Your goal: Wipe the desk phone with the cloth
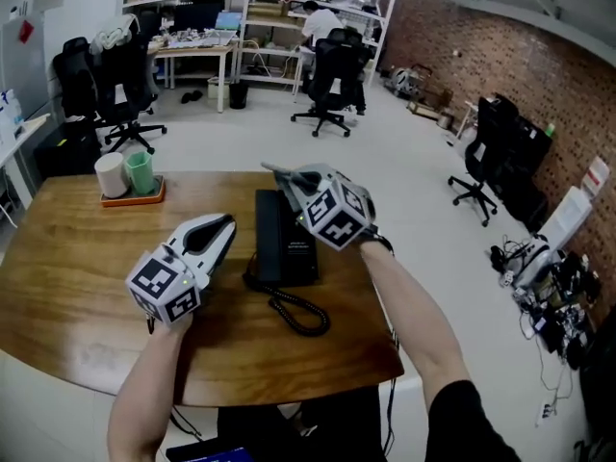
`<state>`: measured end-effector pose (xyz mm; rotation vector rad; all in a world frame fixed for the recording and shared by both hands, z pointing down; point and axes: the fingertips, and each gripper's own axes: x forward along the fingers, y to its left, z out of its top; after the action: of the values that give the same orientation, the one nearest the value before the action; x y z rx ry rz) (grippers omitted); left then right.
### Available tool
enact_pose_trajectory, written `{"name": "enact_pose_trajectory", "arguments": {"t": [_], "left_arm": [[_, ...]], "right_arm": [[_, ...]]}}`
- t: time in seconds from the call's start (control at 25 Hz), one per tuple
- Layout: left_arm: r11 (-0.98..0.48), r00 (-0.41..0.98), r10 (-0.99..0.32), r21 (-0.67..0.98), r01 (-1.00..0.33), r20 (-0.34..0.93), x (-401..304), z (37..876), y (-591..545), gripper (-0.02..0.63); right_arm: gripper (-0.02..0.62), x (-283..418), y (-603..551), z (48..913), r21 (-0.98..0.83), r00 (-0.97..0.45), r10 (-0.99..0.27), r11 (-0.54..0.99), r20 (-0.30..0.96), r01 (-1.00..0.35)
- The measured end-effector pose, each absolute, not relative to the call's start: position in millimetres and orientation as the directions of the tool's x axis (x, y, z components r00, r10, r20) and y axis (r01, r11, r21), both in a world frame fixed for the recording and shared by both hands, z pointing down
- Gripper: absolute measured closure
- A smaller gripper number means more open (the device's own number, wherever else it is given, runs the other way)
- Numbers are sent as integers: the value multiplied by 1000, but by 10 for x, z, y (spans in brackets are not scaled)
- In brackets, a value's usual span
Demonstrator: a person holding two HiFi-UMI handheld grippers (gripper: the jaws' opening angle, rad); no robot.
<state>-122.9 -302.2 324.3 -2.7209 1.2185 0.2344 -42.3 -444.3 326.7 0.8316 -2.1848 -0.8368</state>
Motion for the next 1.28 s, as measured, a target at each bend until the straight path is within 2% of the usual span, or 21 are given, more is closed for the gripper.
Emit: {"name": "enact_pose_trajectory", "arguments": {"t": [0.24, 0.48, 0.72, 0.8, 0.88, 0.96, 1.0, 1.08, 1.28], "left_arm": [[-663, 666, -720, -92, -743, -195, -1130, 3159, -3017, 591], [-661, 666, -721, -100, -744, -191, -1157, 3173, -3021, 591], [-663, 667, -721, -93, -743, -189, -1158, 3185, -3020, 591], [-663, 667, -721, -93, -743, -189, -1166, 3197, -3025, 591], [-663, 666, -721, -88, -743, -191, -1175, 3206, -3025, 591], [-664, 666, -721, -82, -743, -191, -1185, 3203, -3018, 591], [-665, 666, -721, -79, -743, -192, -1189, 3197, -3015, 591], [-666, 667, -720, -79, -742, -193, -1187, 3190, -3014, 591], [-672, 674, -713, -82, -736, -193, -1130, 3199, -3006, 591]], "right_arm": [[572, -405, -4161, 3523, 764, -583, -675, 630, 452, -138], [572, -303, -3158, 3949, 704, -630, -500, 702, 594, 107], [571, -57, -2407, 4239, 563, -593, -285, 745, 753, 357], [571, -102, -2642, 3974, 596, -660, -317, 764, 681, 249], [571, -175, -3168, 3541, 672, -715, -467, 741, 521, 5], [571, -213, -3727, 3200, 716, -683, -628, 663, 373, -219], [571, -240, -3955, 3112, 723, -654, -681, 627, 330, -288], [571, -312, -4289, 3113, 731, -604, -733, 591, 311, -341], [571, -332, -4384, 3458, 755, -553, -722, 613, 415, -233]]}}
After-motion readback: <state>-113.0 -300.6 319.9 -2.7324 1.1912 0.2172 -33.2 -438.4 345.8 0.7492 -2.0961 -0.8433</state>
